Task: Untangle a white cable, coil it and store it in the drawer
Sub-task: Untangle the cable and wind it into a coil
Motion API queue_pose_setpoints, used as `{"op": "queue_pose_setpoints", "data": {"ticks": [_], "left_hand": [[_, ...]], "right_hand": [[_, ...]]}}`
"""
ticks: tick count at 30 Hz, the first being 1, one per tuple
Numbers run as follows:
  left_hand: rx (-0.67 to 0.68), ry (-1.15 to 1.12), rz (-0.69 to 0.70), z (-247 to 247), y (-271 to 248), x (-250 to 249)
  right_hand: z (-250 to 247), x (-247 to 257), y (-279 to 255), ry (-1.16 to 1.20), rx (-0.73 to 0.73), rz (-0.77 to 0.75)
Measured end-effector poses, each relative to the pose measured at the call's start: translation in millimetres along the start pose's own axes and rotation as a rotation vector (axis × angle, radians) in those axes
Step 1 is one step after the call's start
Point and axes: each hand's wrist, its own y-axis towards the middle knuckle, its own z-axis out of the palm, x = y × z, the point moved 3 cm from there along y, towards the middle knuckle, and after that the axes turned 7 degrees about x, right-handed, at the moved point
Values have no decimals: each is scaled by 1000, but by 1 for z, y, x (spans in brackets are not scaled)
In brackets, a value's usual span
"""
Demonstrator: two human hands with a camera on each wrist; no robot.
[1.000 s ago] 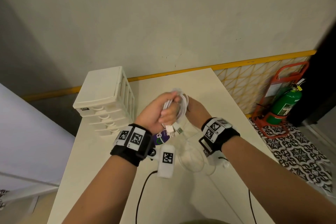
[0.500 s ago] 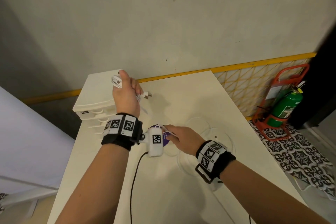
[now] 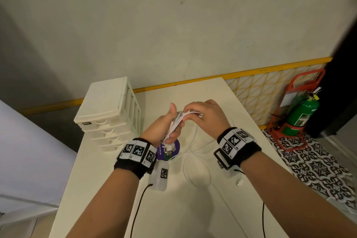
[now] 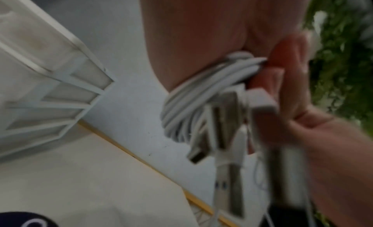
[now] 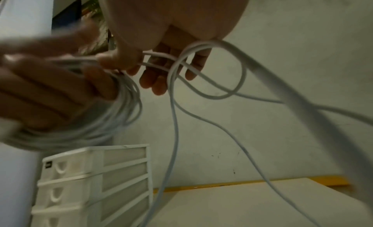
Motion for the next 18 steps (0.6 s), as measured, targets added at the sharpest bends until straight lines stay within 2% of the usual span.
{"op": "queue_pose_setpoints", "data": {"ticks": [7,11,14,18], "left_hand": [[158,-154,40,10,-8,-18],[186,-367,154,11,-10,-29],[180,-573,219,6,-9,-35],[220,-685,318,2,-10,-41]], "right_hand": [[3,-17,-4,-153,47,-94],[12,-26,-11,-93,15,32],[24,-29,-15,-4,58,99],[34,-39,-21,122,87,232]]}}
